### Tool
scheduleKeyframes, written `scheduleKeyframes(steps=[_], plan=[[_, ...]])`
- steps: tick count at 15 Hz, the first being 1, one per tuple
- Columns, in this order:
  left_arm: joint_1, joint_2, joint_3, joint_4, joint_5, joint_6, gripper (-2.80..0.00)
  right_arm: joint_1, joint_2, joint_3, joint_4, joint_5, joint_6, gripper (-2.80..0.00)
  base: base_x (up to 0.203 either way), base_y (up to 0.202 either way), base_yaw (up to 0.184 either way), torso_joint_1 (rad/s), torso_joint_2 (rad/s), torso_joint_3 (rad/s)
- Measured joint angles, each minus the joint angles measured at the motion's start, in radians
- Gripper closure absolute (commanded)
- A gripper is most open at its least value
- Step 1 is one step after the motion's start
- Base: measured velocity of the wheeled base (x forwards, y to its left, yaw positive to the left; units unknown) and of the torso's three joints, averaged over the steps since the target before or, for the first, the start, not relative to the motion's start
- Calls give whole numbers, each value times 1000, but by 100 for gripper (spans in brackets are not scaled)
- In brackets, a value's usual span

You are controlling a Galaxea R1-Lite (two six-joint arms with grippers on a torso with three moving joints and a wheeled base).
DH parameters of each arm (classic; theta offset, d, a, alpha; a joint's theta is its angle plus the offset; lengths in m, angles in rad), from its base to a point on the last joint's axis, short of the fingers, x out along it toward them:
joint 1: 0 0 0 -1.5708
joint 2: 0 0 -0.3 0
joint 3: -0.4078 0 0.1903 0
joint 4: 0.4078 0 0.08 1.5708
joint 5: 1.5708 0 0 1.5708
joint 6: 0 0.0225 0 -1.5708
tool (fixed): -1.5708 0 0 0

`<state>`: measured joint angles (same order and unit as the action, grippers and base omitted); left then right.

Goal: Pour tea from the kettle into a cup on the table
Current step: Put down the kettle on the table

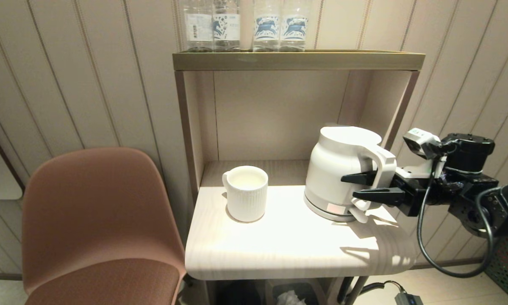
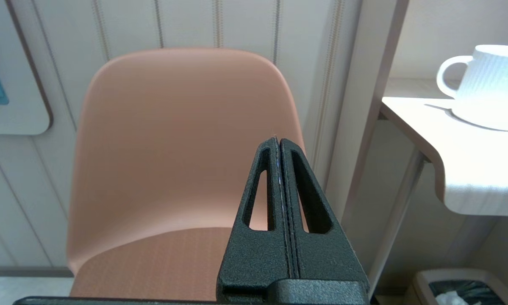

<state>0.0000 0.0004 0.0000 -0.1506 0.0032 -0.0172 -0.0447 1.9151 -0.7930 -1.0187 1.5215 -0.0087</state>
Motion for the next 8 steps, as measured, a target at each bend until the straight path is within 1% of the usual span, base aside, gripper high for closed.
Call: scheduleKeyframes(steps=[8], plan=[[0,0,0,0,0,1,0,3,2,-2,-4,1,-2,-280,0,0,0,0,0,0]])
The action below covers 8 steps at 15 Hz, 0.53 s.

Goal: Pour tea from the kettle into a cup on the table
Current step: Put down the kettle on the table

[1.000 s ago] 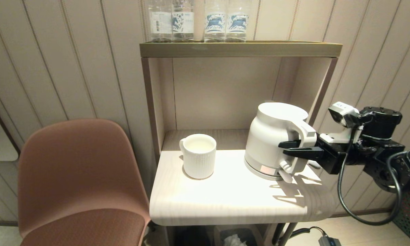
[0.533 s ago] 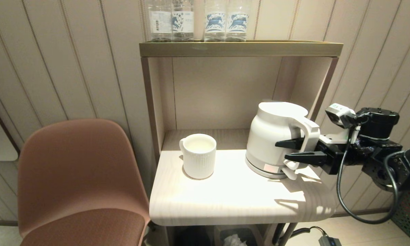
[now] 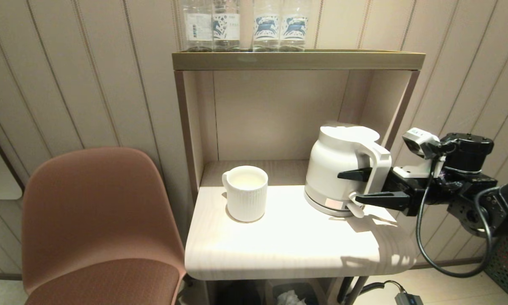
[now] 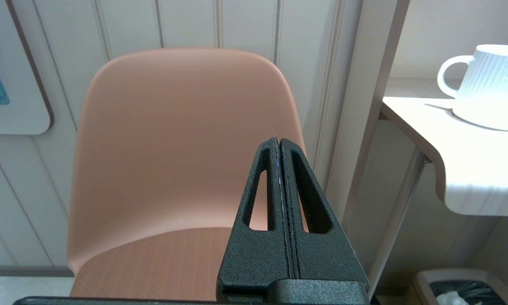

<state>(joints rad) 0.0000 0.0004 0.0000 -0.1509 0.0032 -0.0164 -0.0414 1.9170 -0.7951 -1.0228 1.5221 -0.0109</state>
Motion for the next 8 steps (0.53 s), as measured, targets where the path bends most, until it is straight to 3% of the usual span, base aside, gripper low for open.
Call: scheduleKeyframes(steps=[8], plan=[[0,0,0,0,0,0,0,-12,-22,16,0,0,0,-280,0,0,0,0,0,0]])
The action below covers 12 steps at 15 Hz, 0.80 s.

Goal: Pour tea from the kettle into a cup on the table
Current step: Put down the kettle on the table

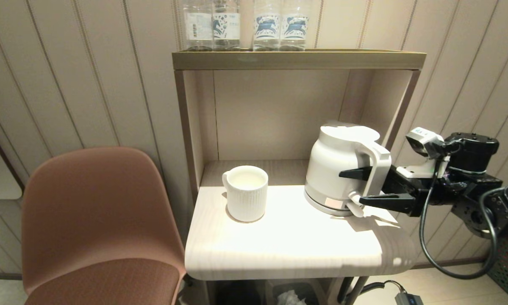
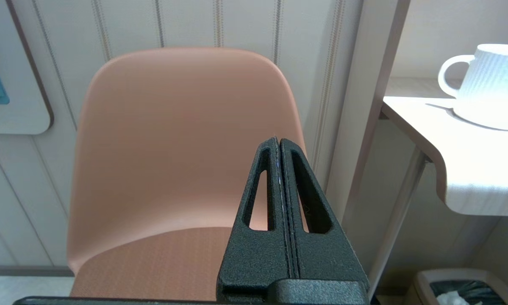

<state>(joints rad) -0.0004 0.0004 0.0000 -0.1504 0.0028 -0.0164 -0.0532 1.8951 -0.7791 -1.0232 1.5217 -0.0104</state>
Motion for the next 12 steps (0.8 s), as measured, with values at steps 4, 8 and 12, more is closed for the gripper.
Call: scheduleKeyframes(steps=[4,8,12], plan=[[0,0,0,0,0,0,0,-21,-15,14,-6,0,-1,-280,0,0,0,0,0,0],[0,0,0,0,0,0,0,-45,-31,33,-9,0,-3,-280,0,0,0,0,0,0],[0,0,0,0,1,0,0,-68,-47,52,-11,-1,-6,-280,0,0,0,0,0,0]])
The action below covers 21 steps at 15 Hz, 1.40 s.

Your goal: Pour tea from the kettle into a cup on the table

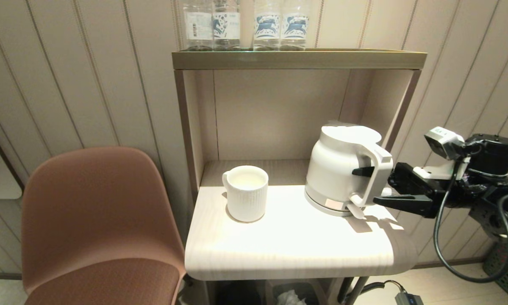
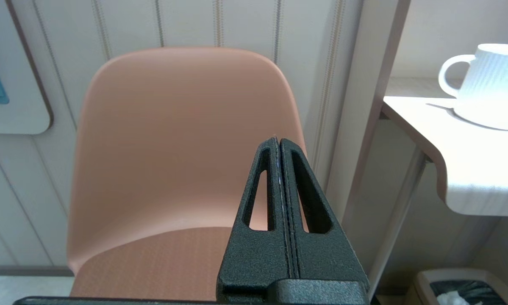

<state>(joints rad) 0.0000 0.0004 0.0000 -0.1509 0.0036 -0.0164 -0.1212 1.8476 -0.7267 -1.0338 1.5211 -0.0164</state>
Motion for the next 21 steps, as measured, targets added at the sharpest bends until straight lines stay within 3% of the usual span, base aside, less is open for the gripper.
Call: scheduleKeyframes(steps=[21], plan=[[0,0,0,0,-1,0,0,-167,-145,90,-8,1,-9,-280,0,0,0,0,0,0]])
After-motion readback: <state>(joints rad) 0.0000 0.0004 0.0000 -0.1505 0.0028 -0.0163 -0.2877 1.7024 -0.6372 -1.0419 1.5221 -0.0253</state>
